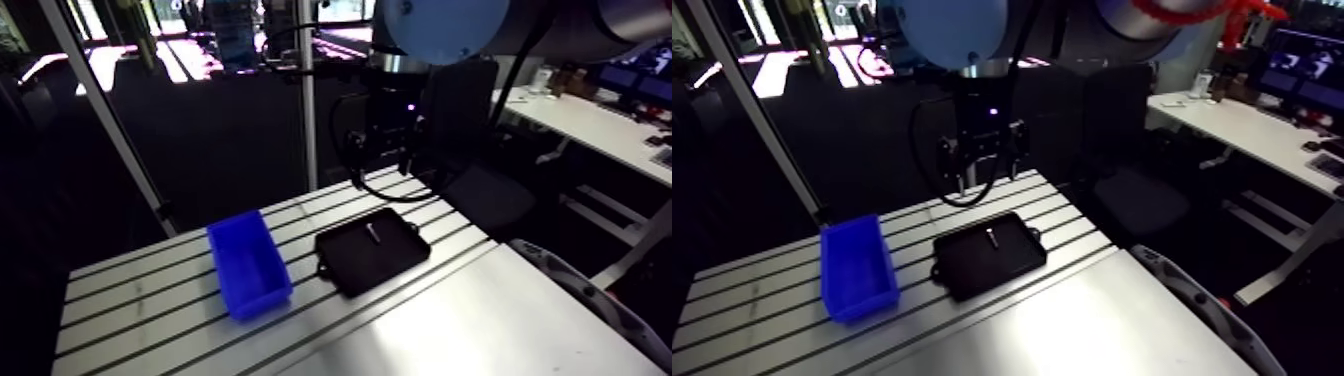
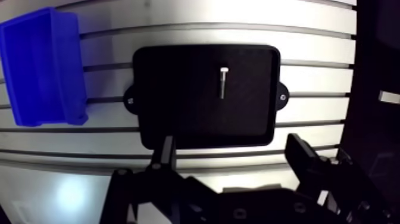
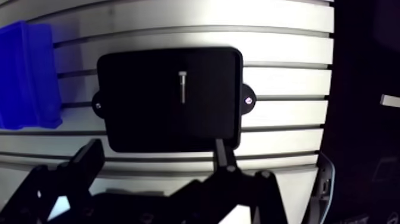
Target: Pick up the M10 bolt from the tray and put it into the blue bin.
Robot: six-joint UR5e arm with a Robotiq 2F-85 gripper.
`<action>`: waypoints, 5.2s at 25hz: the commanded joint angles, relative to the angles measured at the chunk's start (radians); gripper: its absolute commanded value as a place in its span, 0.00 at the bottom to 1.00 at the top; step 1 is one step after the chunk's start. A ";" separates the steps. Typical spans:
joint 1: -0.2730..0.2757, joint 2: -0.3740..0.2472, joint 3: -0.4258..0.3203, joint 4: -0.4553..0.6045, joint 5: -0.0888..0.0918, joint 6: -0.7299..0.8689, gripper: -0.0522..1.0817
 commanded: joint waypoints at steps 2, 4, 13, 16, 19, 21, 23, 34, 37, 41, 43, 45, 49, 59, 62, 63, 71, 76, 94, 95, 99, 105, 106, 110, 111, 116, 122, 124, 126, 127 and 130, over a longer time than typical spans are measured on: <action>-0.031 0.048 0.009 -0.012 -0.004 -0.003 0.06; -0.034 0.062 0.012 -0.015 -0.004 -0.006 0.06; -0.029 0.116 0.037 -0.072 -0.015 0.001 0.06; -0.028 0.120 0.049 -0.106 -0.015 0.001 0.06; -0.026 0.131 0.057 -0.120 -0.015 0.001 0.11; -0.026 0.131 0.060 -0.121 -0.015 0.001 0.17; -0.026 0.131 0.061 -0.121 -0.012 0.001 0.21; 0.014 0.179 0.052 -0.157 -0.016 0.041 0.33; 0.017 0.186 0.051 -0.164 -0.016 0.046 0.36; 0.018 0.200 0.044 -0.172 -0.016 0.046 0.40; 0.018 0.206 0.044 -0.178 -0.019 0.044 0.40; 0.018 0.212 0.043 -0.178 -0.019 0.046 0.41; 0.018 0.220 0.041 -0.178 -0.022 0.044 0.43; 0.017 0.237 0.032 -0.180 -0.036 0.038 0.48; 0.017 0.237 0.032 -0.180 -0.036 0.038 0.48; 0.017 0.237 0.032 -0.180 -0.036 0.038 0.49; 0.017 0.243 0.031 -0.180 -0.036 0.034 0.52; 0.017 0.246 0.032 -0.180 -0.036 0.034 0.53; 0.017 0.252 0.032 -0.180 -0.036 0.029 0.59; 0.017 0.254 0.032 -0.180 -0.036 0.029 0.59; 0.017 0.254 0.032 -0.181 -0.038 0.029 0.60; 0.017 0.258 0.031 -0.180 -0.038 0.027 0.63; 0.015 0.258 0.031 -0.180 -0.038 0.027 0.63; 0.015 0.258 0.031 -0.181 -0.038 0.026 0.66; 0.015 0.258 0.029 -0.180 -0.038 0.024 0.67; 0.015 0.260 0.032 -0.181 -0.038 0.024 0.68; 0.015 0.260 0.035 -0.180 -0.038 0.023 0.70; 0.015 0.260 0.034 -0.180 -0.038 0.023 0.71; 0.015 0.260 0.032 -0.181 -0.036 0.021 0.73; 0.015 0.260 0.032 -0.181 -0.036 0.021 0.73; 0.015 0.260 0.035 -0.181 -0.036 0.023 0.74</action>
